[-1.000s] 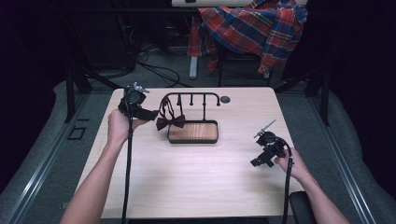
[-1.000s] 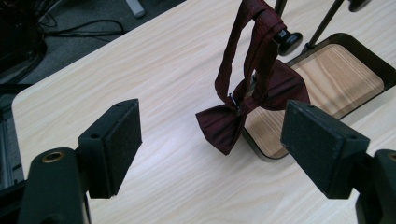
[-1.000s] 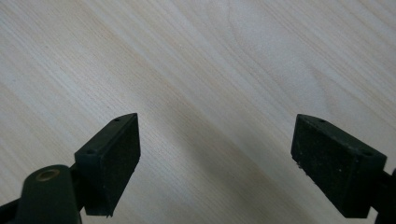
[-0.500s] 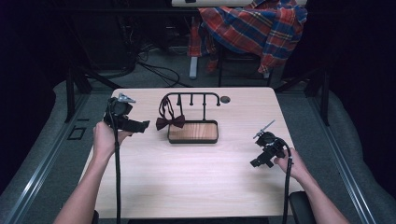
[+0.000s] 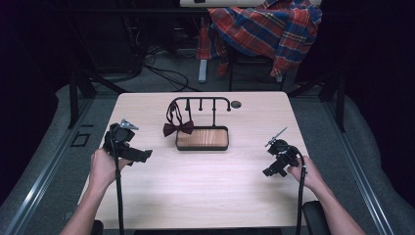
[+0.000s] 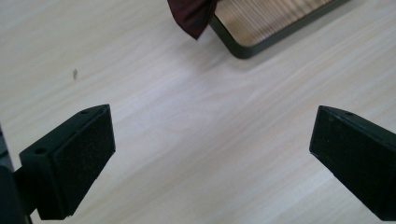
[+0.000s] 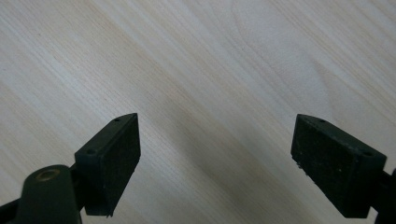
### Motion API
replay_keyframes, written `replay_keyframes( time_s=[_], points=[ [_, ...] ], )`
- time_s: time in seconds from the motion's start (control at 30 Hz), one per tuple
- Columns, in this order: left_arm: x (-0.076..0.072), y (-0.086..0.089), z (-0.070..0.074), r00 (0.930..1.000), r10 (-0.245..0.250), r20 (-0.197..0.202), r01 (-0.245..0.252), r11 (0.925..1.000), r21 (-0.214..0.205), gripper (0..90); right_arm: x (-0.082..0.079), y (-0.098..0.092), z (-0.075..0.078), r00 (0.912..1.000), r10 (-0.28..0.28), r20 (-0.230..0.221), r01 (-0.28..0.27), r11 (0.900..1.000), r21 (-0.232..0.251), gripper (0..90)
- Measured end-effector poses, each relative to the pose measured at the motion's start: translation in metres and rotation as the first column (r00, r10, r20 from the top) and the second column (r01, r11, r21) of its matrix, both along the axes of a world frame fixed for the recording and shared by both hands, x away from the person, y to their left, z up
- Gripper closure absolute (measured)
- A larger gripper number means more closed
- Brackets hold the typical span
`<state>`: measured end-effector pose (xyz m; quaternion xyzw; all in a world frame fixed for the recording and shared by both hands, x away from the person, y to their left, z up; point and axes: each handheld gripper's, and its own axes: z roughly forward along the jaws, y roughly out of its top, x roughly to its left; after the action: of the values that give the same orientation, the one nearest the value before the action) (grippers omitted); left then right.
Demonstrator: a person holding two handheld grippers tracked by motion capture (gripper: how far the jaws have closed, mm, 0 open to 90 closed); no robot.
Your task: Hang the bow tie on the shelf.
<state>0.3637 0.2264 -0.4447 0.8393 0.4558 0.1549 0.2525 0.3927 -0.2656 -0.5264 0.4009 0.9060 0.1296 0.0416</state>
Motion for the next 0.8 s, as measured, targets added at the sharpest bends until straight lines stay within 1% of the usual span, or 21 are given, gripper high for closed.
replay_keyframes(
  time_s=[0.03, 0.07, 0.13, 0.17, 0.2, 0.27, 0.3, 0.33, 0.4, 0.47, 0.5, 0.53, 0.57, 0.67, 0.7, 0.73, 0.8],
  points=[
    [-0.001, 0.001, -0.003, 0.9997, -0.004, -0.023, 0.003, 0.9999, -0.014, 0.0, 0.0, 0.0, 0.0, 1.0, 0.008, -0.003, -0.008, 0.9999, -0.011, 15.6],
    [-0.003, 0.002, -0.007, 0.999, -0.006, -0.044, 0.005, 0.9996, -0.026, 0.0, -0.001, 0.002, -0.001, 0.9999, -0.003, 0.011, 0.003, 1.0, 0.003, 15.6],
    [-0.006, 0.003, -0.011, 0.9984, -0.005, -0.056, 0.004, 0.9998, -0.018, 0.0, -0.001, 0.002, -0.001, 1.0, 0.005, 0.007, -0.005, 1.0, -0.007, 15.6],
    [-0.007, 0.004, -0.012, 0.998, -0.005, -0.064, 0.004, 0.9998, -0.021, 0.0, -0.001, 0.003, -0.001, 1.0, 0.005, 0.006, -0.005, 0.9999, -0.009, 15.6],
    [-0.008, 0.004, -0.014, 0.9978, -0.001, -0.066, 0.0, 0.9998, -0.022, 0.0, -0.002, 0.004, -0.002, 1.0, 0.006, 0.007, -0.006, 1.0, -0.004, 15.6],
    [-0.01, 0.006, -0.018, 0.9976, 0.004, -0.069, -0.006, 0.9996, -0.027, 0.0, -0.001, 0.004, -0.001, 0.9998, 0.021, 0.002, -0.021, 0.9994, -0.028, 15.6],
    [-0.01, 0.007, -0.021, 0.997, 0.006, -0.077, -0.008, 0.9996, -0.027, 0.0, -0.001, 0.004, -0.001, 0.9997, 0.022, -0.003, -0.023, 0.9993, -0.029, 15.6],
    [-0.01, 0.007, -0.022, 0.9967, 0.005, -0.081, -0.007, 0.9996, -0.028, 0.0, -0.002, 0.005, -0.003, 0.9999, 0.003, 0.011, -0.003, 0.9999, -0.014, 15.6],
    [-0.011, 0.008, -0.027, 0.9959, 0.006, -0.09, -0.009, 0.9996, -0.027, 0.0, -0.002, 0.005, -0.003, 0.9999, 0.003, 0.011, -0.003, 0.9999, -0.014, 15.6],
    [-0.013, 0.009, -0.03, 0.996, 0.01, -0.088, -0.012, 0.9996, -0.025, 0.0, -0.002, 0.005, -0.003, 0.9999, 0.009, 0.007, -0.009, 0.9999, -0.013, 15.6],
    [-0.014, 0.01, -0.032, 0.9962, 0.013, -0.086, -0.016, 0.9994, -0.03, 0.0, -0.002, 0.004, -0.002, 0.9998, 0.019, 0.003, -0.019, 0.9996, -0.022, 15.6],
    [-0.015, 0.011, -0.034, 0.9961, 0.017, -0.086, -0.021, 0.9989, -0.041, 0.0, -0.002, 0.004, -0.003, 0.9999, 0.014, 0.008, -0.014, 0.9998, -0.011, 15.6],
    [-0.016, 0.014, -0.039, 0.9952, 0.02, -0.096, -0.025, 0.9984, -0.051, 0.0, -0.001, 0.003, -0.001, 0.9996, 0.027, -0.006, -0.027, 0.9991, -0.032, 15.7],
    [-0.017, 0.018, -0.051, 0.9899, 0.023, -0.14, -0.031, 0.9981, -0.054, 0.0, -0.001, 0.004, -0.002, 0.9998, 0.018, 0.006, -0.018, 0.9995, -0.025, 15.6],
    [-0.017, 0.019, -0.054, 0.9888, 0.022, -0.148, -0.031, 0.9978, -0.059, 0.0, -0.001, 0.004, -0.001, 0.9997, 0.022, 0.005, -0.022, 0.9994, -0.027, 15.6],
    [-0.017, 0.019, -0.055, 0.9878, 0.021, -0.154, -0.03, 0.9979, -0.057, 0.0, -0.002, 0.005, -0.001, 0.9998, 0.019, 0.007, -0.019, 0.9996, -0.02, 15.6],
    [-0.015, 0.018, -0.056, 0.9893, 0.019, -0.145, -0.026, 0.9988, -0.042, 0.0, -0.002, 0.006, -0.001, 0.9995, 0.028, 0.012, -0.028, 0.9992, -0.03, 15.6]
  ],
)
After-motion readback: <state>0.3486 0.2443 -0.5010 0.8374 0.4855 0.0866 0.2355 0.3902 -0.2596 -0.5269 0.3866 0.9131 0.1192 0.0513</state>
